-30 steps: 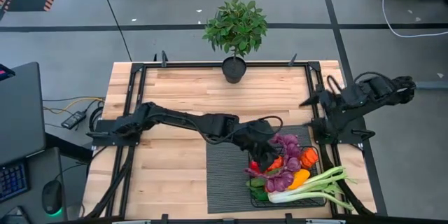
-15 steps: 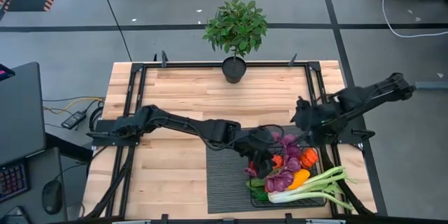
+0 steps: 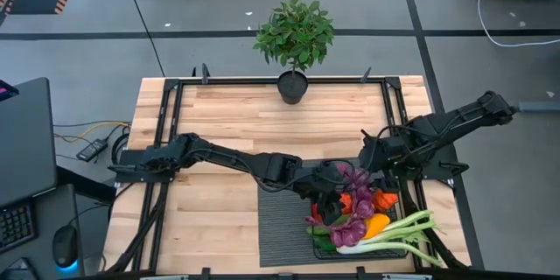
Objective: Build produce basket
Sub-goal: Put the purple garlic into the black wire basket
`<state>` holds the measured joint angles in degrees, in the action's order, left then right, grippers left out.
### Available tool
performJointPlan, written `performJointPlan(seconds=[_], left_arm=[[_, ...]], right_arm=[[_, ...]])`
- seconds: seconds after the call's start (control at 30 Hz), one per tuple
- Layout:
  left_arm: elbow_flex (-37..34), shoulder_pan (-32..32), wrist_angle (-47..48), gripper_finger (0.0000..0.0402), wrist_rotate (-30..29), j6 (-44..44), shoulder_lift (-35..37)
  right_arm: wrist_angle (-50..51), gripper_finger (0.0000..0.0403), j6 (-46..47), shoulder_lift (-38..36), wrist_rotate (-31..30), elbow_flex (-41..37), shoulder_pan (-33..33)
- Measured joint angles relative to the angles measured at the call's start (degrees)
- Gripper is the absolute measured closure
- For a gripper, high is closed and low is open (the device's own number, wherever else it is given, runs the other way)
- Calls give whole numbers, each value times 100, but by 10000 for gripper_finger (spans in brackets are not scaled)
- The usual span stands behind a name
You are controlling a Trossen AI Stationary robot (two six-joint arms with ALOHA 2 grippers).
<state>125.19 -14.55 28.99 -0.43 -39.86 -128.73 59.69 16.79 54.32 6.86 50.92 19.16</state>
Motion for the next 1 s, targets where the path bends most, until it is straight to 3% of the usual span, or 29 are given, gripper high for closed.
performJointPlan(seconds=[0.47, 0.6, 0.83, 1.0], left_arm=[[0, 0, 8, 260, 0, 7, 0], [0, 2, 53, 262, 0, 185, 0], [0, 60, 57, 258, 0, 22, 0], [0, 64, 119, 264, 0, 49, 0]], right_arm=[[-342, 62, -3, 45, -276, 0, 0], [-454, 101, 189, 79, -277, 0, 0], [-687, 203, 611, 194, -247, 2, 0], [-738, 243, 835, 234, -151, 4, 0]])
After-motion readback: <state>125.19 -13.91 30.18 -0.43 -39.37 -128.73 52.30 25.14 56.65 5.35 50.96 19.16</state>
